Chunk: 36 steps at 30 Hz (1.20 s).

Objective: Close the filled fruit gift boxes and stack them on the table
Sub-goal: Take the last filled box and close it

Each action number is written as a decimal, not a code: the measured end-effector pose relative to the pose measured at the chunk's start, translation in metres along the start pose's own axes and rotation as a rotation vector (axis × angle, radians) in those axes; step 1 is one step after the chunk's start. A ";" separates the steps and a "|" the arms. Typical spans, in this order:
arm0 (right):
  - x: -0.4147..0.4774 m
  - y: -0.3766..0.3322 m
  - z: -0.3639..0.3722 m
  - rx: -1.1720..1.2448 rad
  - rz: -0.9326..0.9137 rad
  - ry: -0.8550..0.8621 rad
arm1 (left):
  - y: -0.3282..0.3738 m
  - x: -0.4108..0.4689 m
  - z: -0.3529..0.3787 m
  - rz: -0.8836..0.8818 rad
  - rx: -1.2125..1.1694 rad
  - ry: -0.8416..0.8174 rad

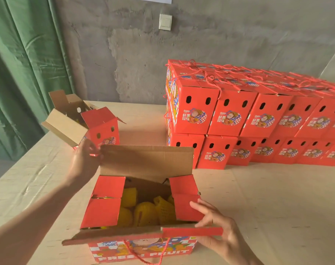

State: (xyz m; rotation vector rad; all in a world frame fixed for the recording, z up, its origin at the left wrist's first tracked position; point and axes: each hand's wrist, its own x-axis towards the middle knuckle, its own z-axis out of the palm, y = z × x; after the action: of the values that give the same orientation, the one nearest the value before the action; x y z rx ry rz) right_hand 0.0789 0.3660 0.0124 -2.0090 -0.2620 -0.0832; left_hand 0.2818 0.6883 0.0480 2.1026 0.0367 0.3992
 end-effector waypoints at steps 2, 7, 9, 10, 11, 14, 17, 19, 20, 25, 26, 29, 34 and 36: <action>-0.001 0.002 -0.001 -0.028 -0.006 -0.045 | -0.009 -0.003 -0.001 0.080 0.036 -0.119; 0.005 0.003 0.000 -0.094 0.006 -0.082 | -0.025 -0.019 -0.007 0.107 0.058 -0.378; 0.012 -0.003 0.002 -0.022 0.094 -0.039 | -0.028 -0.025 -0.011 0.075 -0.027 -0.465; 0.016 -0.007 0.003 0.026 0.140 -0.011 | -0.030 -0.029 -0.013 0.064 -0.069 -0.503; 0.021 -0.011 0.004 0.059 0.166 0.036 | -0.032 -0.033 -0.015 0.052 -0.122 -0.539; 0.036 -0.016 0.013 0.042 0.210 0.267 | -0.041 -0.047 -0.019 -0.039 -0.319 -0.578; 0.050 -0.015 0.023 -0.127 0.114 0.386 | -0.047 -0.057 -0.018 -0.186 -0.516 -0.526; 0.056 -0.010 0.031 -0.257 0.018 0.425 | -0.047 -0.062 -0.016 -0.318 -0.664 -0.487; 0.059 -0.008 0.035 -0.311 -0.001 0.455 | -0.047 -0.063 -0.015 -0.385 -0.723 -0.457; 0.065 -0.003 0.038 -0.407 0.090 0.467 | -0.047 -0.067 -0.017 -0.431 -0.748 -0.422; 0.066 -0.003 0.037 -0.406 0.106 0.439 | -0.044 -0.070 -0.017 -0.373 -0.675 -0.408; 0.066 -0.004 0.034 -0.419 0.109 0.409 | -0.033 -0.085 -0.016 0.059 -0.011 -0.212; 0.060 -0.007 0.033 -0.410 0.047 0.440 | -0.025 -0.115 -0.003 0.503 0.410 -0.120; 0.058 -0.008 0.035 -0.436 0.030 0.469 | -0.024 -0.116 -0.001 0.493 0.423 -0.072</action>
State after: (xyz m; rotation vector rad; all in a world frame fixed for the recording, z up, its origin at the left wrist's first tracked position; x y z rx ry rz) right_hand 0.1314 0.4088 0.0139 -2.3478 0.0981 -0.6296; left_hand 0.1744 0.6812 -0.0030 2.5374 -0.4868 0.6511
